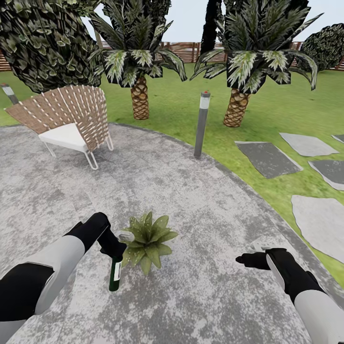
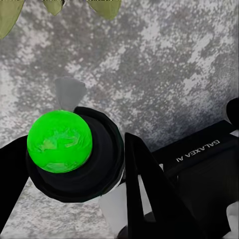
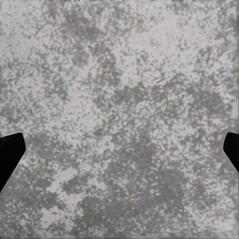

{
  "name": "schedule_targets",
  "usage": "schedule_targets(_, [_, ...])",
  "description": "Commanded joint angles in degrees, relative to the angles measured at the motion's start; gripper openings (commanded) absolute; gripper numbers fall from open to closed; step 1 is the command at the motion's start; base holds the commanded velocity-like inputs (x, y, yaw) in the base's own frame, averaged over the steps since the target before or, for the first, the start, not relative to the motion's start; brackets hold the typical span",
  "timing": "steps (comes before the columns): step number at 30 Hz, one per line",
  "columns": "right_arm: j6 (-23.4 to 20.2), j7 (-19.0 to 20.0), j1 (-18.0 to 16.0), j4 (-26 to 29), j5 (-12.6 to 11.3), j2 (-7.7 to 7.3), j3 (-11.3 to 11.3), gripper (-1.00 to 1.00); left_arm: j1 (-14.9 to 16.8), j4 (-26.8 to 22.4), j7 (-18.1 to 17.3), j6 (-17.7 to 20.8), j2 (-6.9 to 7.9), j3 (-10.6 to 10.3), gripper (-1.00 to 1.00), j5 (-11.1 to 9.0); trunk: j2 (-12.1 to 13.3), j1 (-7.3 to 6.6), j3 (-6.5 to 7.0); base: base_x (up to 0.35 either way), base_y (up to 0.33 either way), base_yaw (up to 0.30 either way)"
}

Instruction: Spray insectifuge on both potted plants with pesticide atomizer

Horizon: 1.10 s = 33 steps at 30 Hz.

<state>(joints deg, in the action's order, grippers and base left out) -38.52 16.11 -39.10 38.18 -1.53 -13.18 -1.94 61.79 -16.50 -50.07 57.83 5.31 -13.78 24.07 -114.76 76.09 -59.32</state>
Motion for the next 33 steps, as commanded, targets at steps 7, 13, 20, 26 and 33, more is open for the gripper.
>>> schedule_targets(7, [-0.32,0.12,-0.01,0.06,-0.14,0.00,-0.13,1.00,-0.44,-0.11,-0.56,0.15,0.05,0.13,-1.00,0.63,2.80,-1.55,1.60,0.000,0.000,0.000])
schedule_targets(13, [-0.32,0.14,-0.01,0.00,-0.14,-0.13,-0.16,1.00,-0.78,-0.11,-0.55,0.16,0.08,0.07,-1.00,0.61,5.21,-2.87,2.62,0.000,0.000,0.000])
schedule_targets(20, [-0.32,0.15,-0.01,-0.01,-0.14,-0.18,-0.14,1.00,-0.84,-0.11,-0.55,0.09,0.13,0.13,-1.00,0.54,5.21,-2.87,2.00,0.000,0.000,0.000])
schedule_targets(26, [-0.32,0.15,-0.01,0.06,-0.13,-0.18,-0.15,1.00,-2.62,-0.11,-0.55,0.09,0.06,0.09,-1.00,0.52,5.21,-2.87,1.45,0.001,0.000,0.000])
schedule_targets(33, [-0.32,0.15,-0.01,0.11,-0.06,-0.18,-0.11,1.00,-3.15,-0.11,-0.64,0.09,0.04,0.20,-1.00,0.37,5.21,-2.87,1.23,0.175,-0.124,0.000])
